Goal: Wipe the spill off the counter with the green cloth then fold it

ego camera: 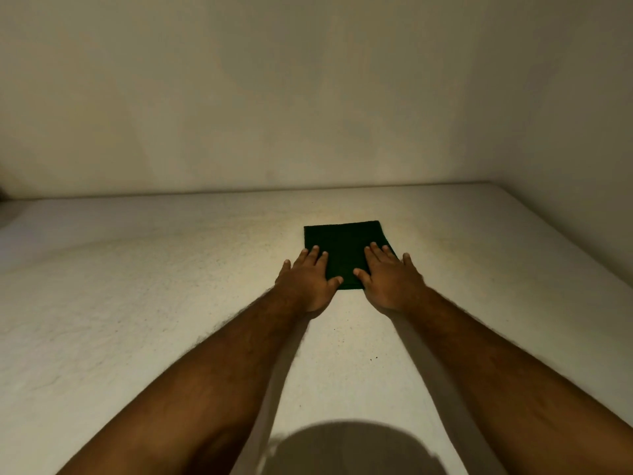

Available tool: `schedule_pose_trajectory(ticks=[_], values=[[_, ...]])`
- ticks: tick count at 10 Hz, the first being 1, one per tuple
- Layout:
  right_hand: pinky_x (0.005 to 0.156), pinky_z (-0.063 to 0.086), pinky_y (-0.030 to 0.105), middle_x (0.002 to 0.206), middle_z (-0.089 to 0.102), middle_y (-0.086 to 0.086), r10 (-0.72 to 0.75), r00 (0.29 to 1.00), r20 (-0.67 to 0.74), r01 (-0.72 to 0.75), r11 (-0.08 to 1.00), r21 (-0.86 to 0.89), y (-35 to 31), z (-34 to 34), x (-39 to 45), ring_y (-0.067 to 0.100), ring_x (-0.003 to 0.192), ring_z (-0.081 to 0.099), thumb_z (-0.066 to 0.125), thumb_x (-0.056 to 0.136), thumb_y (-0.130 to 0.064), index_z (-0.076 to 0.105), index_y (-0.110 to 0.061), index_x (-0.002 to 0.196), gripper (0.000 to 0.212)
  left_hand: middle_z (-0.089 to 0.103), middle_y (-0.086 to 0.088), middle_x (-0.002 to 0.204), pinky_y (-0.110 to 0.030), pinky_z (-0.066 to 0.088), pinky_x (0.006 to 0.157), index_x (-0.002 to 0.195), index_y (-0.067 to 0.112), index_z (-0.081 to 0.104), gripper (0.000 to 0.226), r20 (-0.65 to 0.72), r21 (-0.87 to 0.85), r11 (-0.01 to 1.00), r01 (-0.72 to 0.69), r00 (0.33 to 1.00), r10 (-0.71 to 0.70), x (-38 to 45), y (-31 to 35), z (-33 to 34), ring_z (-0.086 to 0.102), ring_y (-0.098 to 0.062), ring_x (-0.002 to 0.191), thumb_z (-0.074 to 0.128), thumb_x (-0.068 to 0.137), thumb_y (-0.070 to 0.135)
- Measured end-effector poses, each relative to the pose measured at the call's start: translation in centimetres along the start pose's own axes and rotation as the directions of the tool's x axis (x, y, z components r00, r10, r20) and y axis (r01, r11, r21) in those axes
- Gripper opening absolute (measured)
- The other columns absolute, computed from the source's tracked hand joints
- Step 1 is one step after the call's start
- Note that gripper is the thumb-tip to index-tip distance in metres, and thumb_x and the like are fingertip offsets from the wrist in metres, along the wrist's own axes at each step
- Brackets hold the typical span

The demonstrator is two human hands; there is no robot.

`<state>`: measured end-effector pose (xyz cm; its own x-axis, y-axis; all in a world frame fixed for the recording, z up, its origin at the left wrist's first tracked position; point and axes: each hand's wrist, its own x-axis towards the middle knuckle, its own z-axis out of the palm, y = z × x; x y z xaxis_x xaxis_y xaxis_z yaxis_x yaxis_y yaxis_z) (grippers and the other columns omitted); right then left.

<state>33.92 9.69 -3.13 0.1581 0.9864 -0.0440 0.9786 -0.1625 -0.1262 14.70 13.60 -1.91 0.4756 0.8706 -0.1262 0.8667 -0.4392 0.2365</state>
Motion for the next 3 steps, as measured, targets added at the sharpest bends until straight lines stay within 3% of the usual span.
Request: schedule_pose_trajectory(ticks=[1, 2, 3], values=[[0.133, 0.006, 0.053, 0.181, 0.016, 0.006, -0.027, 1.0, -0.004, 0.027, 0.999, -0.026, -0.3, -0.9, -1.8, 0.026, 0.167, 0.013, 0.032, 0.115, -0.045, 0.017, -0.015, 0.172, 0.065, 0.021, -0.009, 0.18, -0.05, 0.026, 0.132, 0.171, 0.016, 0.023, 0.072, -0.128, -0.069, 0.997, -0.03, 0.992, 0.021, -1.4, -1.0, -0.8, 0.022, -0.03, 0.165, 0.041, 0.11, 0.051], [0.134, 0.007, 0.052, 0.18, 0.02, 0.005, -0.102, 0.989, -0.104, 0.099, 0.994, -0.04, -2.0, -2.5, -4.3, 0.025, 0.167, 0.014, 0.037, 0.115, -0.04, 0.022, -0.015, 0.171, 0.063, 0.035, -0.005, 0.175, -0.043, 0.032, 0.13, 0.167, 0.017, 0.036, 0.065, -0.34, -0.093, 0.995, -0.028, 0.94, -0.005, -4.9, -4.1, -1.2, 0.033, -0.026, 0.161, 0.047, 0.109, 0.046], [0.134, 0.008, 0.052, 0.18, 0.017, 0.006, -0.136, 0.977, -0.165, 0.125, 0.989, -0.076, -3.7, -3.9, -5.5, 0.025, 0.167, 0.01, 0.042, 0.114, -0.042, 0.023, -0.014, 0.171, 0.066, 0.035, -0.004, 0.175, -0.04, 0.028, 0.131, 0.166, 0.017, 0.039, 0.065, -0.44, -0.023, 1.0, -0.009, 0.898, -0.002, -7.2, -6.4, -1.5, 0.032, -0.024, 0.162, 0.05, 0.108, 0.044]])
